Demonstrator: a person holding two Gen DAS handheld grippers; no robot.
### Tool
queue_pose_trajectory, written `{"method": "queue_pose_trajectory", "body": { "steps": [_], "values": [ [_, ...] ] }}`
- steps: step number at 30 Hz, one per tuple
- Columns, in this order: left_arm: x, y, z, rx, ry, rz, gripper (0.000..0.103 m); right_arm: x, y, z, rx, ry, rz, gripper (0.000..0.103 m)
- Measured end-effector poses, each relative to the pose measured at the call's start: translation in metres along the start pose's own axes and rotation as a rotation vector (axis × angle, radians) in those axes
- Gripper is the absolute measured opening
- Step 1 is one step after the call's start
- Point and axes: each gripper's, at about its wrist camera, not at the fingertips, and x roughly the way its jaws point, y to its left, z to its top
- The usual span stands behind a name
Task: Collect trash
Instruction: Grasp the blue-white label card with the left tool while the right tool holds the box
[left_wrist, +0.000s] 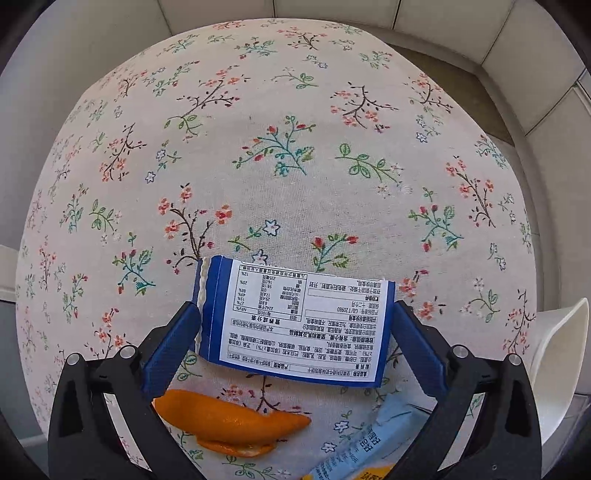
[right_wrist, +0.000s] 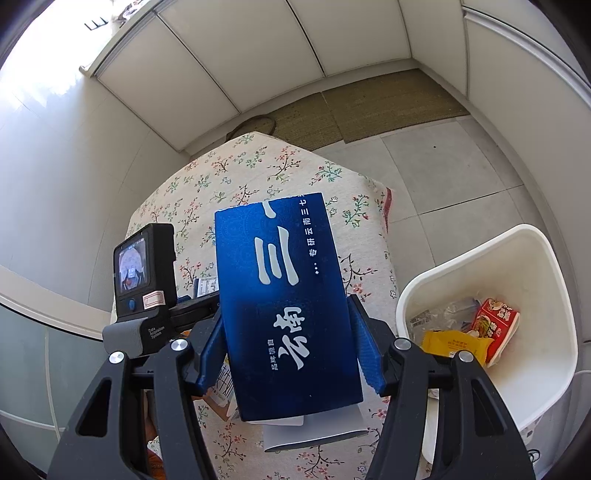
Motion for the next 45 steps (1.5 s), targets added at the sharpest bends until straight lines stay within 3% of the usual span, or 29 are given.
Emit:
{"method": "queue_pose_trajectory", "body": {
  "steps": [2,4,5,6,9,14,18,20,21,22,24,27,32,40,43,45],
  "values": [
    [-0.003,0.004,-0.001,-0.008,-0.014,-0.018,0.096,0.000,0.000,0.001,0.005,0.001,0.002,0.059],
    [-0.011,0.009,-0.003,-0.002,-0.054,-0.024,0.087,0.000,0.002,0.001,0.002,-0.002,0.010,0.059],
    [-0.023,0.010,-0.012,0.006,-0.075,-0.015,0.076,0.001,0.003,0.001,-0.002,-0.004,0.012,0.059],
    [-0.027,0.012,-0.012,0.013,-0.088,-0.010,0.044,0.001,0.005,0.001,-0.007,-0.006,0.014,0.059],
    [-0.035,0.021,-0.013,-0.015,-0.081,-0.046,0.041,0.001,0.010,-0.001,-0.021,-0.007,0.024,0.059],
    [-0.041,0.054,-0.018,-0.061,-0.103,-0.073,0.027,0.004,0.019,-0.004,-0.033,-0.005,0.028,0.059],
    [-0.064,0.088,-0.027,-0.116,-0.111,-0.089,0.027,0.003,0.025,-0.005,-0.048,-0.007,0.038,0.059],
    [-0.064,0.100,-0.025,-0.106,-0.070,-0.122,0.028,0.003,0.028,-0.005,-0.055,-0.007,0.046,0.059],
    [-0.062,0.103,-0.024,-0.079,-0.038,-0.145,0.045,0.004,0.029,-0.005,-0.056,-0.006,0.050,0.059],
    [-0.063,0.102,-0.026,-0.043,-0.018,-0.158,0.076,0.004,0.030,-0.005,-0.057,-0.005,0.053,0.059],
    [-0.068,0.092,-0.028,0.139,-0.016,-0.153,0.092,0.003,0.031,-0.005,-0.058,-0.009,0.053,0.059],
    [-0.081,0.067,-0.033,0.500,-0.028,-0.037,0.092,0.000,0.032,-0.003,-0.062,-0.026,0.046,0.059],
    [-0.079,0.036,-0.038,0.916,0.016,0.079,0.094,0.004,0.029,-0.001,-0.055,-0.027,0.023,0.059],
    [-0.040,0.025,-0.043,1.122,0.155,0.038,0.094,0.009,0.032,0.003,-0.063,-0.023,-0.002,0.059],
    [-0.020,0.027,-0.033,1.105,0.186,0.038,0.094,0.011,0.032,0.004,-0.062,-0.017,-0.006,0.059],
    [-0.010,0.033,-0.023,1.039,0.204,-0.015,0.094,0.013,0.031,0.004,-0.063,-0.011,-0.011,0.059]
  ]
}}
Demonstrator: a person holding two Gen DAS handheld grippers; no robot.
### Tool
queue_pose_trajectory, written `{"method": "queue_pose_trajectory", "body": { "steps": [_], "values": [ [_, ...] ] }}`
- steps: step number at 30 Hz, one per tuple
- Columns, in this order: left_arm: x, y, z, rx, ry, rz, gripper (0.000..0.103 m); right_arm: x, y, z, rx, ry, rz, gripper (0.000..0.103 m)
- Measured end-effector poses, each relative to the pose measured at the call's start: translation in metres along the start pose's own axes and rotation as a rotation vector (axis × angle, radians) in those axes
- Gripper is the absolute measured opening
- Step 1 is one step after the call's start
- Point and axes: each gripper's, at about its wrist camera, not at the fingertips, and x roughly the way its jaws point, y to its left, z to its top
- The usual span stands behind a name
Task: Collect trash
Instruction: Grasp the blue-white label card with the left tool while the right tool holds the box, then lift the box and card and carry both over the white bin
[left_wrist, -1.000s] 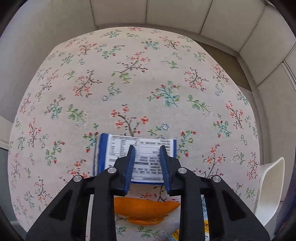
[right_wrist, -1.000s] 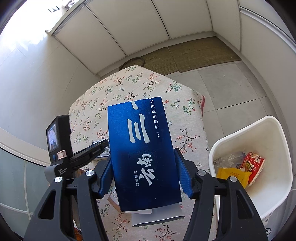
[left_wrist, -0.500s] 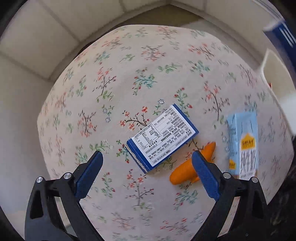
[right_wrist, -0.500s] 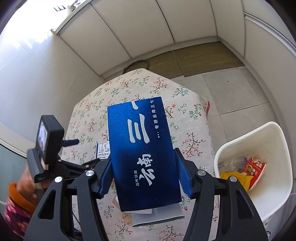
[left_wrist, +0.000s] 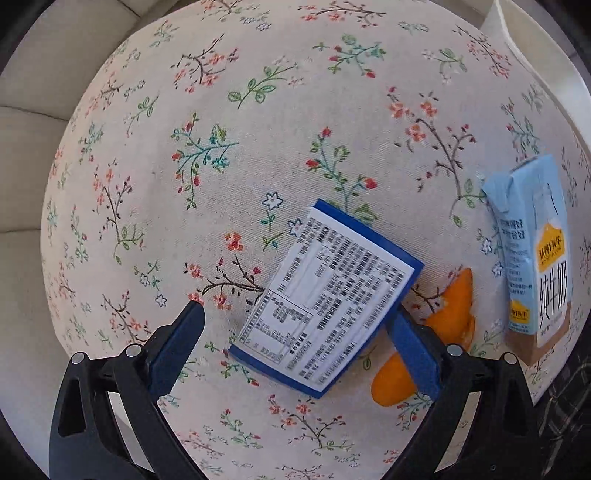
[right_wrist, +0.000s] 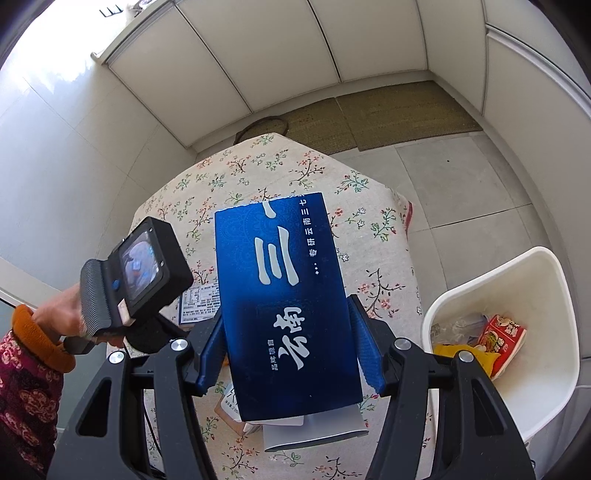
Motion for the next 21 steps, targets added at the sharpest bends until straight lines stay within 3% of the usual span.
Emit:
{"method": "queue_pose_trajectory", "body": {
  "steps": [2,5,7,15,17,21],
  "values": [
    [0.002,0.015,-0.005,-0.091,-0.028,-0.110,0.083,0.002,0.001,0.000,-0.001,0.006,-0.004,0.059],
    [-0.002,0.030,-0.021,-0.196,-0.085,-0.140,0.065,0.003,0.005,0.000,-0.006,0.009,-0.003,0.060],
    [-0.004,0.040,-0.035,-0.286,-0.098,-0.161,0.059,0.002,0.006,-0.001,-0.006,0.009,0.003,0.060],
    [-0.005,0.031,-0.123,-0.647,-0.160,-0.114,0.057,-0.009,0.014,-0.013,-0.034,-0.012,0.048,0.059],
    [-0.011,0.022,-0.147,-0.772,-0.170,-0.082,0.057,-0.013,0.021,-0.019,-0.052,-0.018,0.061,0.059],
    [-0.040,0.001,-0.182,-0.918,-0.252,-0.076,0.057,-0.023,0.033,-0.032,-0.086,-0.044,0.077,0.059]
  ]
}}
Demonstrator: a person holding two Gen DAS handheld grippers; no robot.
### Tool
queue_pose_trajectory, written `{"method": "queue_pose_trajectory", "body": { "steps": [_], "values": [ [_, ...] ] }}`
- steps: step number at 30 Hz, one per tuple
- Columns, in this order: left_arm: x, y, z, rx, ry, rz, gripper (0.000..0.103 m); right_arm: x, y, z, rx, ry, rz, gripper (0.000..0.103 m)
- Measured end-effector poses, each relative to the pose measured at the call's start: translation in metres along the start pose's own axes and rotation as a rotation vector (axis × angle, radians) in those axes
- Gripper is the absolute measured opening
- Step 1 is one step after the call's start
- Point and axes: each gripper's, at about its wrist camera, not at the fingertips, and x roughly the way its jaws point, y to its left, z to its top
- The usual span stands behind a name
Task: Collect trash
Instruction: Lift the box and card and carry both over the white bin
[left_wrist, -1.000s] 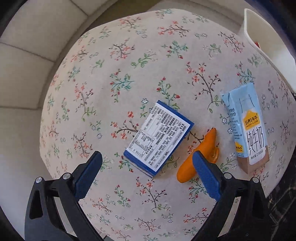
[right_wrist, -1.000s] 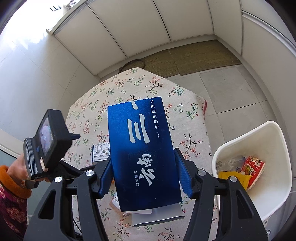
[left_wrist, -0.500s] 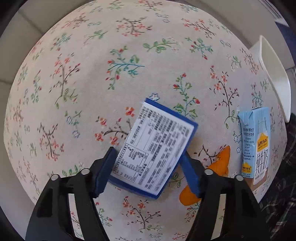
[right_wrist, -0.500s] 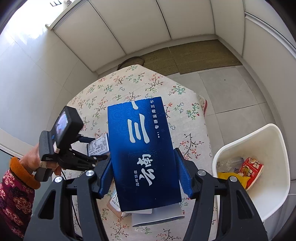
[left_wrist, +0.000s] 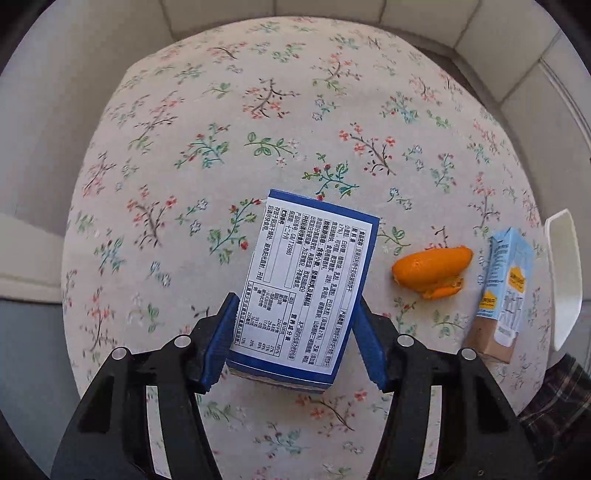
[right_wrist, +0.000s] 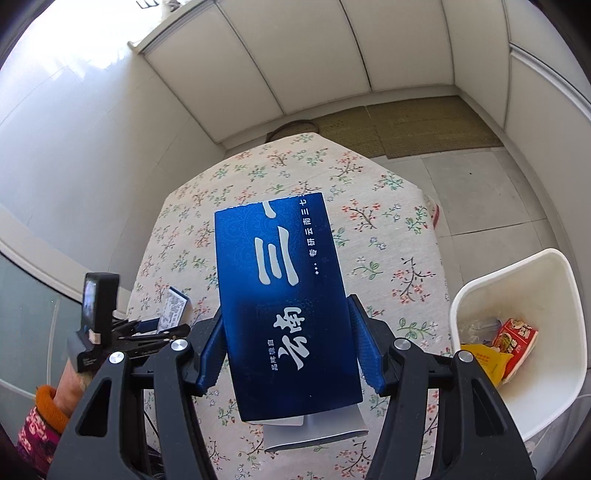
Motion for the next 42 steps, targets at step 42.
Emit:
{"method": "queue_pose_trajectory", "body": {
  "steps": [42],
  "values": [
    [-0.098,-0.249,-0.035,0.108,-0.712,-0.277,0.058,-0.154,-0.148,-0.047,0.289,-0.514,-0.614,0.083]
  ]
}}
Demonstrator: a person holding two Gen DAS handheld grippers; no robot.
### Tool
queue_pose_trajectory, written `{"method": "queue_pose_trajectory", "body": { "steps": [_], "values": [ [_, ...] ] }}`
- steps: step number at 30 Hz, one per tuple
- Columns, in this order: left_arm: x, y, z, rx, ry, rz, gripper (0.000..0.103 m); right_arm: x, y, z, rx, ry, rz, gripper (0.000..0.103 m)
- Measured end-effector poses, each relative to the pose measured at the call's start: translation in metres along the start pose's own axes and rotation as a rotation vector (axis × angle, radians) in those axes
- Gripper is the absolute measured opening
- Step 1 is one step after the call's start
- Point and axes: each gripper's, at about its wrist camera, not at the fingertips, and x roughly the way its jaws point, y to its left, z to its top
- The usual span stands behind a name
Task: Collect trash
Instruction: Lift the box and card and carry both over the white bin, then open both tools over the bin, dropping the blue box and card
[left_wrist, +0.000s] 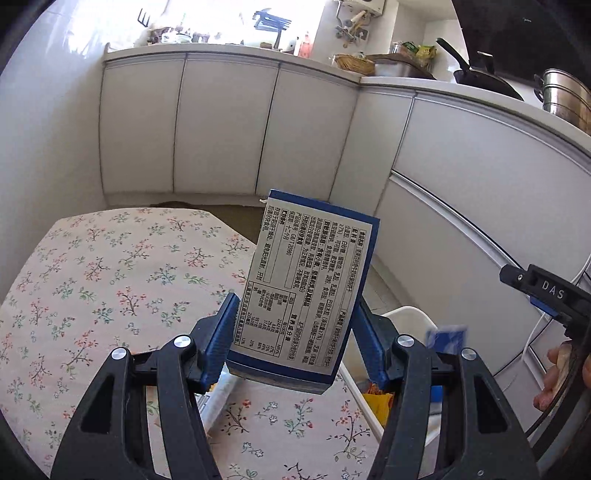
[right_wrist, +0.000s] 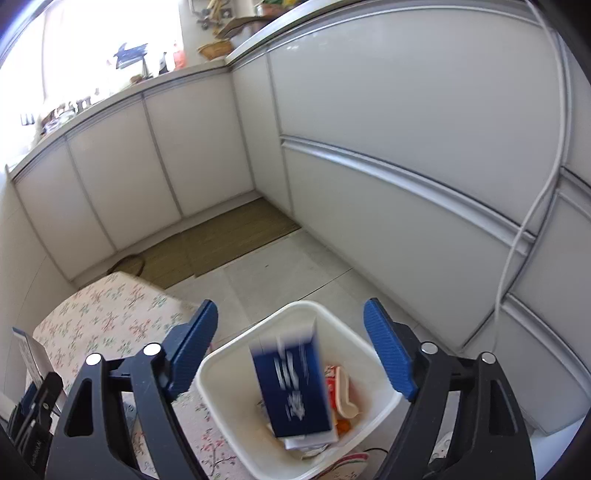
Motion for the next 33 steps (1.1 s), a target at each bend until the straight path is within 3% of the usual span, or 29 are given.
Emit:
{"method": "queue_pose_trajectory", "body": {
  "steps": [2,7,19,23,28,33],
  "values": [
    [0.009,-0.009,0.000,0.008,0.019,-0.022,0.058,-0.003,-0.013,0.002,0.037,-0.027,-0.045,0.090],
    [0.028,-0.040,0.009,0.029,0.062,-0.093,0.058,-0.010,-0.052,0.011,0.132,-0.064,-0.125,0.090],
    [0.082,-0.100,0.023,0.016,0.221,-0.247,0.059,-0.019,-0.101,0.013,0.255,-0.090,-0.199,0.090],
    [0.096,-0.115,0.021,0.037,0.267,-0.258,0.060,-0.018,-0.105,0.013,0.264,-0.083,-0.204,0.090],
    [0.101,-0.128,0.022,0.071,0.303,-0.281,0.074,-0.016,-0.105,0.012,0.258,-0.068,-0.209,0.090],
    [0.097,-0.125,0.025,0.076,0.299,-0.225,0.078,-0.018,-0.095,0.010,0.219,-0.074,-0.219,0.090]
  ]
}}
